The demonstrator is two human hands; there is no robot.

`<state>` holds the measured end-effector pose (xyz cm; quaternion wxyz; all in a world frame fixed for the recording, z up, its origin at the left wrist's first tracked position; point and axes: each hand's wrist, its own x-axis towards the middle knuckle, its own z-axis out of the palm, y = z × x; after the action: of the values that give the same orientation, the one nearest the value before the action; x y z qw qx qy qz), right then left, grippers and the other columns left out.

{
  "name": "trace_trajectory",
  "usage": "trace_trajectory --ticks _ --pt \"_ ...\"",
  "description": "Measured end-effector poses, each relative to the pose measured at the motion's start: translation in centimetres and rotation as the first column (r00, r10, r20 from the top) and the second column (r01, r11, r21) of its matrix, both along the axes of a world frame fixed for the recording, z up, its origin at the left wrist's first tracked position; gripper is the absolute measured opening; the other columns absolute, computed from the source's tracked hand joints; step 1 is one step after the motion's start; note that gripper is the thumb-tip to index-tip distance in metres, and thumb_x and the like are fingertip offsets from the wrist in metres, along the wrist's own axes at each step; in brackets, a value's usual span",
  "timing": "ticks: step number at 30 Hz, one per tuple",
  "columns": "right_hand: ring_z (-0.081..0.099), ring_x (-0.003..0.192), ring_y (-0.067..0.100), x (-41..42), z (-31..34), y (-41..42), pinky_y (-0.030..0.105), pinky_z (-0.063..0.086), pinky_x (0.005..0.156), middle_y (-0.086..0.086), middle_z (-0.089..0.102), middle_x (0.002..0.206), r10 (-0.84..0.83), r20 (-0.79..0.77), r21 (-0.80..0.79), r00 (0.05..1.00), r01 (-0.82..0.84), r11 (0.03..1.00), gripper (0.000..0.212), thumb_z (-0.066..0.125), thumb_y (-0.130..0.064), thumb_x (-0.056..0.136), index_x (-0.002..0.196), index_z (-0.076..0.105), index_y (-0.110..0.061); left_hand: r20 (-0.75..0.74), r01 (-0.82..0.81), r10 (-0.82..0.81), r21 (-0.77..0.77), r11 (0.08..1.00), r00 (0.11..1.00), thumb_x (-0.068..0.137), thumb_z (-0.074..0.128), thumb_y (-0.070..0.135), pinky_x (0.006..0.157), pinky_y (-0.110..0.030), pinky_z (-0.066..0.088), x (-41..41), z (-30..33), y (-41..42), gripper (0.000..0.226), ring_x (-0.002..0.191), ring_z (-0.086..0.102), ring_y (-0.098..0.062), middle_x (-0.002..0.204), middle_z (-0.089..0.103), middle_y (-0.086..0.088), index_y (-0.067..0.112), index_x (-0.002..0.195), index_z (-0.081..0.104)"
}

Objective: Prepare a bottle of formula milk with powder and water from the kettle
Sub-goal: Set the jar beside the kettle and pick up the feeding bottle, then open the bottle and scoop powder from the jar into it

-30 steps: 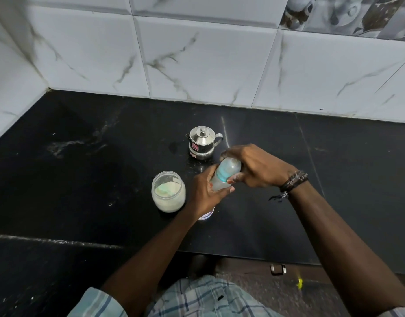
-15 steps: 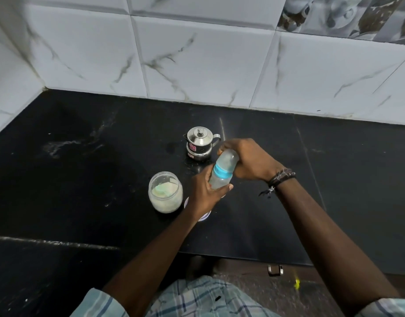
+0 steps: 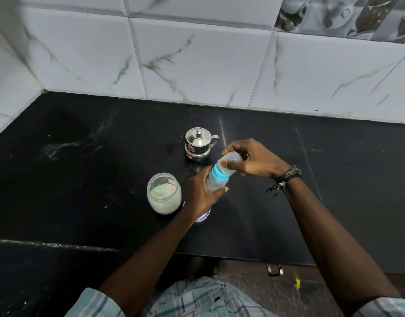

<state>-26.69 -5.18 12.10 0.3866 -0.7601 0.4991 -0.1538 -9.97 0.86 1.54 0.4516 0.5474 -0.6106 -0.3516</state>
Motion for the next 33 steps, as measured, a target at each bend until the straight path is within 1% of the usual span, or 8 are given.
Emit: trace_trajectory --ticks 5,8,12,14,18,21,26,33 --pt "0.074 0.076 0.018 -0.4 0.2 -0.1 0.026 0.060 0.061 0.003 0.075 0.091 -0.065 0.054 0.012 0.996 0.064 0.998 0.033 0.080 -0.031 0.080 0.102 0.067 -0.010 0.015 -0.025 0.025 -0.012 1.000 1.000 0.067 0.087 0.019 0.079 -0.009 0.048 0.4 -0.4 -0.1 0.056 0.093 0.063 0.000 0.104 0.068 0.008 0.018 0.118 0.063" --pt "0.072 0.069 0.016 -1.1 0.1 -0.2 0.027 0.061 0.059 0.006 0.070 0.085 -0.164 0.224 0.013 0.961 0.165 0.986 0.040 0.069 -0.023 0.090 0.127 0.060 -0.013 -0.027 -0.064 0.064 0.011 0.998 0.998 0.068 0.087 0.014 0.082 -0.009 0.048 0.6 -0.6 -0.1 0.057 0.096 0.061 0.004 0.108 0.068 0.006 0.014 0.120 0.062" --pt "0.064 0.094 0.017 -2.0 -1.9 -0.7 0.039 0.063 0.076 0.005 0.061 0.119 -0.214 0.412 0.163 0.886 0.159 0.974 0.040 0.053 -0.013 0.100 0.140 0.053 -0.016 -0.081 -0.085 0.087 0.026 0.996 0.993 0.069 0.085 0.007 0.083 -0.004 0.044 0.6 -0.6 -0.1 0.058 0.095 0.058 0.017 0.110 0.065 0.007 0.011 0.122 0.060" --pt "0.061 0.094 0.018 -2.1 -3.0 -0.7 0.040 0.062 0.080 0.009 0.059 0.111 -0.266 0.446 0.234 0.855 0.175 0.956 0.032 0.052 -0.011 0.101 0.131 0.059 -0.013 -0.088 -0.094 0.096 0.028 0.995 0.992 0.069 0.085 0.009 0.085 -0.005 0.045 0.5 -0.7 -0.3 0.059 0.098 0.060 0.009 0.113 0.067 0.004 0.013 0.123 0.060" --pt "0.065 0.092 0.026 -2.0 -5.7 -0.6 0.035 0.061 0.070 0.017 0.063 0.108 -0.424 0.335 0.182 0.841 0.384 0.905 0.021 0.069 -0.014 0.090 0.110 0.062 -0.014 -0.086 -0.123 0.126 0.039 0.992 0.988 0.069 0.086 0.014 0.091 -0.018 0.051 0.6 -1.1 -0.4 0.060 0.103 0.063 -0.006 0.117 0.068 0.001 0.015 0.123 0.060" --pt "0.067 0.089 0.026 -1.7 -8.0 -0.2 0.040 0.060 0.075 0.008 0.068 0.100 -0.509 0.192 0.032 0.839 0.513 0.858 0.037 0.084 -0.022 0.077 0.104 0.059 -0.016 -0.111 -0.136 0.140 0.038 0.990 0.984 0.068 0.086 0.011 0.090 -0.022 0.052 0.5 -1.3 -0.5 0.059 0.101 0.062 -0.003 0.114 0.069 0.001 0.015 0.121 0.061" --pt "0.065 0.106 0.023 -1.5 -10.2 0.6 0.032 0.052 0.095 0.005 0.067 0.117 -0.454 -0.011 -0.039 0.891 0.453 0.890 0.072 0.087 -0.018 0.071 0.132 0.050 -0.011 -0.137 -0.147 0.151 0.045 0.988 0.979 0.067 0.086 0.010 0.088 -0.028 0.054 0.5 -1.6 -0.5 0.057 0.097 0.064 -0.004 0.106 0.068 0.005 0.014 0.118 0.061" --pt "0.062 0.114 0.032 -1.3 -10.2 0.0 0.042 0.052 0.096 0.012 0.064 0.129 -0.384 -0.308 -0.123 0.871 0.363 0.924 0.068 0.076 -0.031 0.080 0.138 0.046 -0.013 -0.146 -0.150 0.157 0.053 0.987 0.977 0.066 0.087 0.011 0.090 -0.031 0.054 0.4 -1.8 -0.8 0.056 0.099 0.064 -0.004 0.106 0.068 0.009 0.019 0.116 0.061"
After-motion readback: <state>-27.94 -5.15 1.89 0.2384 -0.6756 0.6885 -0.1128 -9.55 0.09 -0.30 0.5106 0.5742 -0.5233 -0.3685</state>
